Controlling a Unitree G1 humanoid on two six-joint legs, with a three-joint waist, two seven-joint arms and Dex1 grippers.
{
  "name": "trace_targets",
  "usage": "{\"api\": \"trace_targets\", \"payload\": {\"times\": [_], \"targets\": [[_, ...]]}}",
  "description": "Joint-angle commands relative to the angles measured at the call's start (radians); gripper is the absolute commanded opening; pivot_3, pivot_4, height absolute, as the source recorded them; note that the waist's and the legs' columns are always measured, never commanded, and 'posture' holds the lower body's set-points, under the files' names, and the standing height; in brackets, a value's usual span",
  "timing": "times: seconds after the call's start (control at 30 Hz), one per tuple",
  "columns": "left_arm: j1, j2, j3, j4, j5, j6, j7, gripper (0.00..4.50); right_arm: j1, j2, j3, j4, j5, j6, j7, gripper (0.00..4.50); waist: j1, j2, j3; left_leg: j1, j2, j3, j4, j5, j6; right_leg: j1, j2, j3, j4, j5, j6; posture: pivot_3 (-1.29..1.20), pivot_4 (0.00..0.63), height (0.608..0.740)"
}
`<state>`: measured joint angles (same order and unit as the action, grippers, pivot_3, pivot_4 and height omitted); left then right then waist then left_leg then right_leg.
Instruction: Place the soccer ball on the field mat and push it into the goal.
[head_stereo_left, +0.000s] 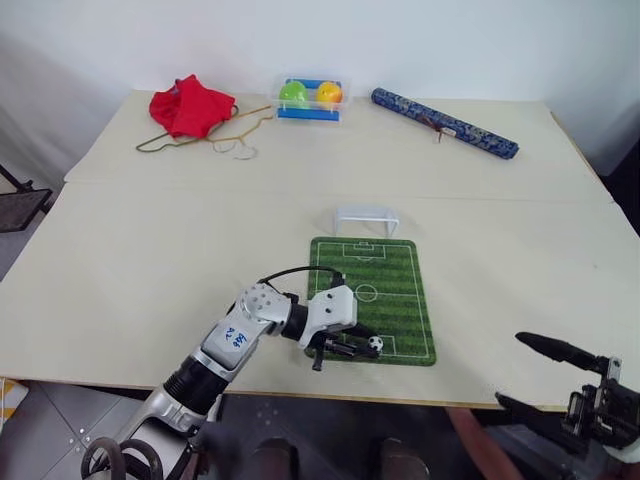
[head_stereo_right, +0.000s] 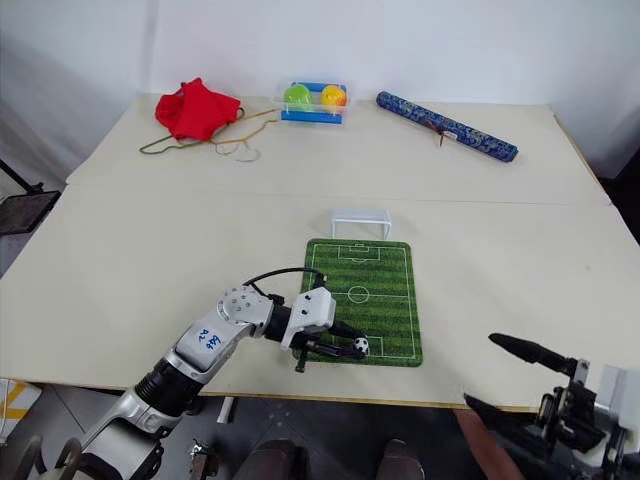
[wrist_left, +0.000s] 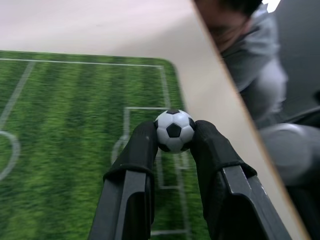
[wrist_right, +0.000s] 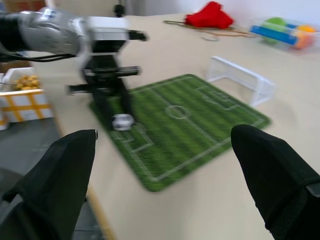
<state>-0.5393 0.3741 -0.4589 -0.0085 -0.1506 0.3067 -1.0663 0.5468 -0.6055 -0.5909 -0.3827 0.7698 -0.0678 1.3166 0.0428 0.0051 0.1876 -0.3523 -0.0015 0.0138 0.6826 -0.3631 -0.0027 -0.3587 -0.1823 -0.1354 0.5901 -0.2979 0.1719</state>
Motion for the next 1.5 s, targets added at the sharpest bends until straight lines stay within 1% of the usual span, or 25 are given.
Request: {"api": "trace_targets", "payload": {"times": [0.03, 0.1, 0.2, 0.33, 0.53, 0.8, 0.87, 0.9, 1.07, 1.1, 1.27, 1.43, 1.5], "targets": [[0.0, -0.008, 0.006, -0.034, 0.004, -0.021, 0.003, 0.89, 0.04, 0.015, -0.017, -0.009, 0.027, -0.033, 0.063, 4.5, 0.002, 0.0, 0.0, 0.0, 0.0, 0.0, 0.0, 0.0, 0.0, 0.0, 0.0, 0.0, 0.0, 0.0, 0.0, 0.0, 0.15, 0.74], [-0.01, -0.019, 0.0, -0.019, 0.015, -0.033, 0.009, 0.89, 0.055, 0.011, 0.005, -0.003, 0.008, -0.057, 0.116, 4.5, 0.004, 0.0, 0.0, 0.0, 0.0, 0.0, 0.0, 0.0, 0.0, 0.0, 0.0, 0.0, 0.0, 0.0, 0.0, 0.0, 0.15, 0.74], [-0.015, -0.027, -0.008, -0.006, 0.034, -0.048, 0.012, 0.89, 0.049, 0.018, 0.023, 0.0, -0.003, -0.063, 0.116, 4.5, 0.006, 0.0, 0.0, 0.0, 0.0, 0.0, 0.0, 0.0, 0.0, 0.0, 0.0, 0.0, 0.0, 0.0, 0.0, 0.0, 0.15, 0.74], [-0.017, -0.038, -0.002, 0.016, 0.078, -0.056, 0.058, 0.89, 0.042, 0.038, 0.045, 0.035, -0.02, -0.098, 0.131, 4.5, 0.007, 0.0, 0.0, 0.0, 0.0, 0.0, 0.0, 0.0, 0.0, 0.0, 0.0, 0.0, 0.0, 0.0, 0.0, 0.0, 0.15, 0.74], [-0.01, -0.027, -0.002, 0.014, 0.078, -0.061, 0.034, 0.89, 0.037, 0.06, 0.069, 0.083, -0.033, -0.147, 0.154, 4.5, 0.007, 0.0, 0.0, 0.0, 0.0, 0.0, 0.0, 0.0, 0.0, 0.0, 0.0, 0.0, 0.0, 0.0, 0.0, 0.0, 0.15, 0.74], [-0.014, -0.022, -0.002, 0.023, 0.08, -0.064, 0.02, 0.89, 0.019, 0.055, 0.072, 0.115, -0.029, -0.165, 0.158, 4.5, 0.007, 0.0, 0.0, 0.0, 0.0, 0.0, 0.0, 0.0, 0.0, 0.0, 0.0, 0.0, 0.0, 0.0, 0.0, 0.0, 0.15, 0.74], [-0.01, -0.022, -0.004, 0.02, 0.078, -0.054, 0.018, 1.6, 0.014, 0.053, 0.071, 0.126, -0.029, -0.168, 0.16, 4.5, 0.007, 0.001, 0.0, 0.0, 0.0, 0.0, 0.0, 0.0, 0.0, 0.0, 0.0, 0.0, 0.0, 0.0, 0.0, 0.0, 0.15, 0.74], [-0.01, -0.022, -0.005, 0.019, 0.079, -0.052, 0.017, 1.75, 0.011, 0.053, 0.071, 0.13, -0.03, -0.17, 0.161, 4.5, 0.007, 0.001, 0.0, 0.0, 0.0, 0.0, 0.0, 0.0, 0.0, 0.0, 0.0, 0.0, 0.0, 0.0, 0.0, 0.0, 0.15, 0.74], [-0.007, -0.026, -0.004, 0.021, 0.082, -0.074, 0.021, 3.27, 0.003, 0.051, 0.071, 0.137, -0.032, -0.17, 0.16, 4.5, 0.007, 0.001, 0.0, 0.0, 0.0, 0.0, 0.0, 0.0, 0.0, 0.0, 0.0, 0.0, 0.0, 0.0, 0.0, 0.0, 0.15, 0.74], [-0.008, -0.026, -0.003, 0.023, 0.082, -0.079, 0.02, 3.51, 0.0, 0.05, 0.071, 0.138, -0.031, -0.169, 0.158, 4.5, 0.007, 0.001, 0.0, 0.0, 0.0, 0.0, 0.0, 0.0, 0.0, 0.0, 0.0, 0.0, 0.0, 0.0, 0.0, 0.0, 0.15, 0.74], [-0.006, -0.022, 0.0, 0.018, 0.074, -0.088, 0.008, 3.51, -0.01, 0.049, 0.077, 0.135, -0.034, -0.16, 0.15, 4.5, 0.007, 0.001, 0.0, 0.0, 0.0, 0.0, 0.0, 0.0, 0.0, 0.0, 0.0, 0.0, 0.0, 0.0, 0.0, 0.0, 0.15, 0.74], [0.01, -0.021, 0.033, -0.01, 0.027, -0.091, -0.015, 3.51, -0.022, 0.05, 0.086, 0.145, -0.037, -0.152, 0.144, 4.5, 0.007, 0.001, -0.001, 0.0, 0.0, 0.0, 0.0, 0.0, 0.0, 0.0, 0.0, 0.0, 0.001, 0.0, 0.0, 0.0, 0.15, 0.74], [0.026, 0.009, 0.08, -0.04, -0.014, -0.087, -0.039, 3.51, -0.031, 0.049, 0.088, 0.138, -0.031, -0.144, 0.136, 4.5, 0.006, 0.001, -0.001, 0.0, 0.0, 0.0, 0.0, 0.0, 0.0, 0.0, 0.0, 0.0, 0.001, 0.0, 0.0, 0.0, 0.15, 0.74]]}}
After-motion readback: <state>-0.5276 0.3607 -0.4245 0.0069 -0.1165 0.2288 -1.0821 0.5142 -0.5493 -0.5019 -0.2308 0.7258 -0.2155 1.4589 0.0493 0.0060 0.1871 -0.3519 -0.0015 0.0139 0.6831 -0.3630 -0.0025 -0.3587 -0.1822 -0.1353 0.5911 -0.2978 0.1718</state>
